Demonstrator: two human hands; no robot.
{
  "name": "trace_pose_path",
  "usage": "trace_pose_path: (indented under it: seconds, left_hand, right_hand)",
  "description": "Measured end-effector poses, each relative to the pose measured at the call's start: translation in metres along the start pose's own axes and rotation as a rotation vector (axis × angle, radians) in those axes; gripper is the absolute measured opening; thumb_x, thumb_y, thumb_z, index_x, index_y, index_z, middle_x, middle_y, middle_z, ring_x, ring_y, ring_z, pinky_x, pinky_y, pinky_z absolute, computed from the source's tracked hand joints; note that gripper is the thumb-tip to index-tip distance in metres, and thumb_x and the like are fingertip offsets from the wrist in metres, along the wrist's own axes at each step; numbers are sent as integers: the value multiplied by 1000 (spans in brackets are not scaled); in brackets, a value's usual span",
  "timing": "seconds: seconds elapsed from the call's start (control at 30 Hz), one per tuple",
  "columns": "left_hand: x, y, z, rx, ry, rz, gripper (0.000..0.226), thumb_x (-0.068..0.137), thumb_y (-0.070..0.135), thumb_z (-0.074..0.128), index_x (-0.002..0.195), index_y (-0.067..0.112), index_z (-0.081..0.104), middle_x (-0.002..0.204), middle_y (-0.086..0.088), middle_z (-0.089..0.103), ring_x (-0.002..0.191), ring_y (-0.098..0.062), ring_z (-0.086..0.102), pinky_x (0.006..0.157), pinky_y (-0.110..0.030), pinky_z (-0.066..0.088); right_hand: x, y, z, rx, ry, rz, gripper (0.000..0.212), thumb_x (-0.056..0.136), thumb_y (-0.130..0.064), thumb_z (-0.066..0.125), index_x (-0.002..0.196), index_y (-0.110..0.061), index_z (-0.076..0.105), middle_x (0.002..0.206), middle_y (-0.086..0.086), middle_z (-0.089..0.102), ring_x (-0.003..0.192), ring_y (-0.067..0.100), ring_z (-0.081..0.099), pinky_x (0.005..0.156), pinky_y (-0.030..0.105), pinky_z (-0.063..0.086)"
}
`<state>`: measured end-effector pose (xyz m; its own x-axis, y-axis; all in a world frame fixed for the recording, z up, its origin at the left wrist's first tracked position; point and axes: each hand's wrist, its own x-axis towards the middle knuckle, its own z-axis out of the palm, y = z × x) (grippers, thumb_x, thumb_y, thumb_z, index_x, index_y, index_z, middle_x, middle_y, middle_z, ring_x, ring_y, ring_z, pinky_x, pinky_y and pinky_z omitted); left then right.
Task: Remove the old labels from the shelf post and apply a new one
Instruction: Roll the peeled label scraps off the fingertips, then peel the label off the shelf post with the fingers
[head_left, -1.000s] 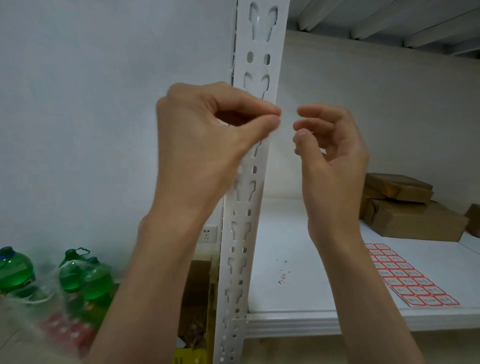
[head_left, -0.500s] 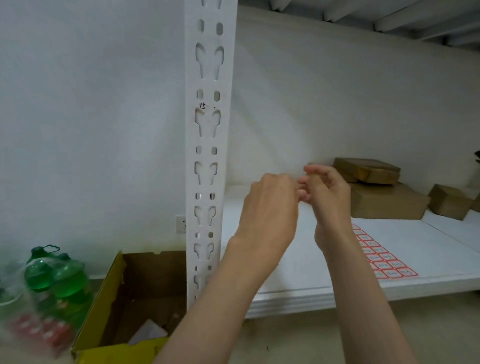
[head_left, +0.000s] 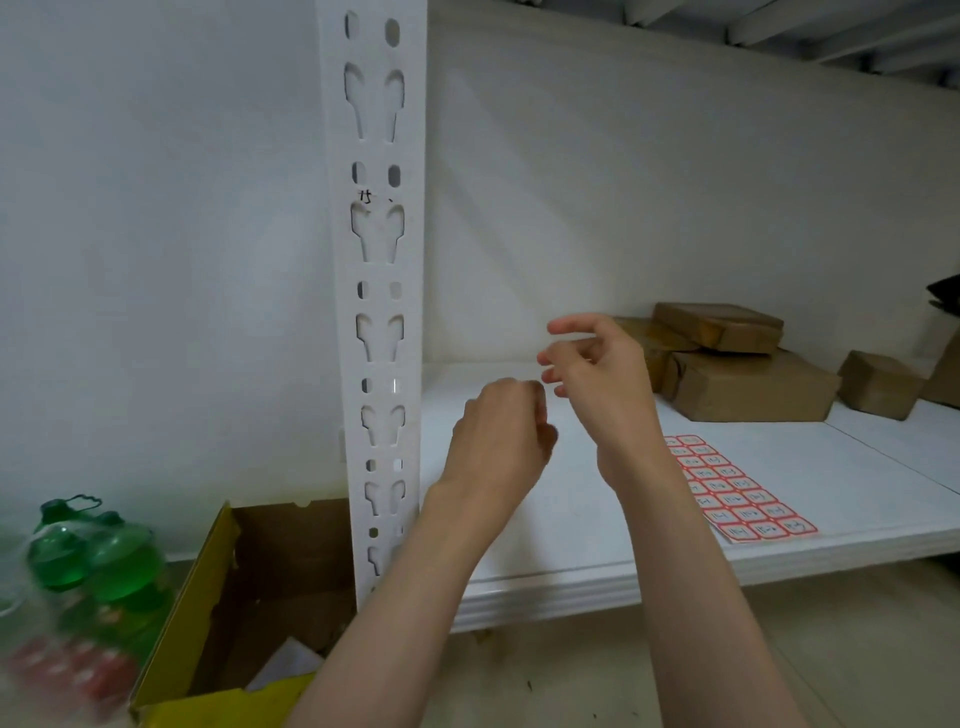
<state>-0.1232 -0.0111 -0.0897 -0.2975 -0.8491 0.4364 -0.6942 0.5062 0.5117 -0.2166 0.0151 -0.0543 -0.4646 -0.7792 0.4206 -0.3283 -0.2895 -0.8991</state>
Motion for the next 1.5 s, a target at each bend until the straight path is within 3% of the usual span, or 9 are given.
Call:
trace_pose_path:
  seconds: [0.1, 0.3, 0.4, 0.53, 0.73, 0.93, 1.1, 1.3, 1.5]
  left_hand:
    - [-1, 17, -30, -66, 102, 40, 20, 83, 22, 66, 67, 17, 55, 69, 3, 58, 66, -21, 59, 58, -29, 46]
    - [-21, 36, -113, -195, 356, 204, 7, 74, 16, 72, 72, 23, 70, 70, 9, 67, 62, -7, 63, 66, -33, 58]
    - [-35, 35, -148, -287, 426, 273, 9, 74, 14, 73, 73, 23, 70, 69, 10, 68, 61, -5, 66, 61, -26, 59]
    - [-42, 14, -184, -421, 484, 279, 13, 79, 13, 80, 78, 23, 73, 71, 11, 70, 64, -6, 70, 58, -21, 60]
    - [-37, -27, -210, -496, 598, 167, 11, 88, 14, 76, 84, 24, 78, 72, 8, 73, 63, -12, 71, 64, -29, 63]
    - [-32, -39, -210, -464, 609, 104, 19, 97, 12, 59, 92, 19, 76, 79, 4, 73, 65, -13, 72, 63, -28, 63]
    - [-26, -41, -201, -444, 536, 77, 20, 93, 33, 67, 111, 27, 72, 94, 7, 73, 83, -12, 74, 77, -39, 63]
    - [-24, -34, -191, -475, 468, 85, 29, 92, 38, 68, 120, 29, 69, 102, 9, 73, 86, -11, 74, 81, -38, 63]
    - [-22, -29, -184, -522, 378, 119, 36, 96, 28, 46, 127, 27, 65, 103, 6, 74, 84, -10, 73, 81, -36, 63]
  right_hand:
    - [-2, -21, 1, 112, 67, -109, 19, 92, -3, 57, 95, -18, 69, 79, 3, 71, 59, 3, 63, 64, 20, 50]
    - [-17, -70, 11, 330, 91, -300, 16, 95, -4, 59, 92, -15, 69, 76, -1, 67, 68, 6, 63, 64, 18, 50]
    - [-27, -85, 21, 360, 39, -374, 13, 94, -3, 60, 95, -12, 69, 76, -1, 67, 70, 6, 64, 67, 18, 51]
    - [-39, -95, 39, 280, -20, -505, 8, 94, -8, 66, 95, -15, 69, 86, -2, 71, 81, 11, 68, 73, 25, 56]
    - [-42, -95, 65, 55, 78, -673, 22, 89, -25, 76, 102, -36, 60, 117, -7, 57, 104, 6, 60, 84, 11, 52]
    - [-41, -94, 81, -44, 195, -746, 26, 86, -22, 77, 102, -32, 59, 116, -5, 51, 105, 5, 55, 87, 11, 49]
    - [-40, -96, 87, -74, 295, -776, 17, 87, -22, 77, 99, -23, 64, 109, -4, 51, 96, 0, 52, 83, 9, 48]
    - [-37, -94, 93, -130, 383, -832, 14, 87, -24, 75, 92, -14, 67, 99, 6, 55, 81, 6, 47, 74, 7, 46]
    - [-36, -95, 97, -120, 403, -807, 13, 84, -18, 74, 89, -13, 63, 96, 7, 53, 79, 6, 45, 73, 7, 43]
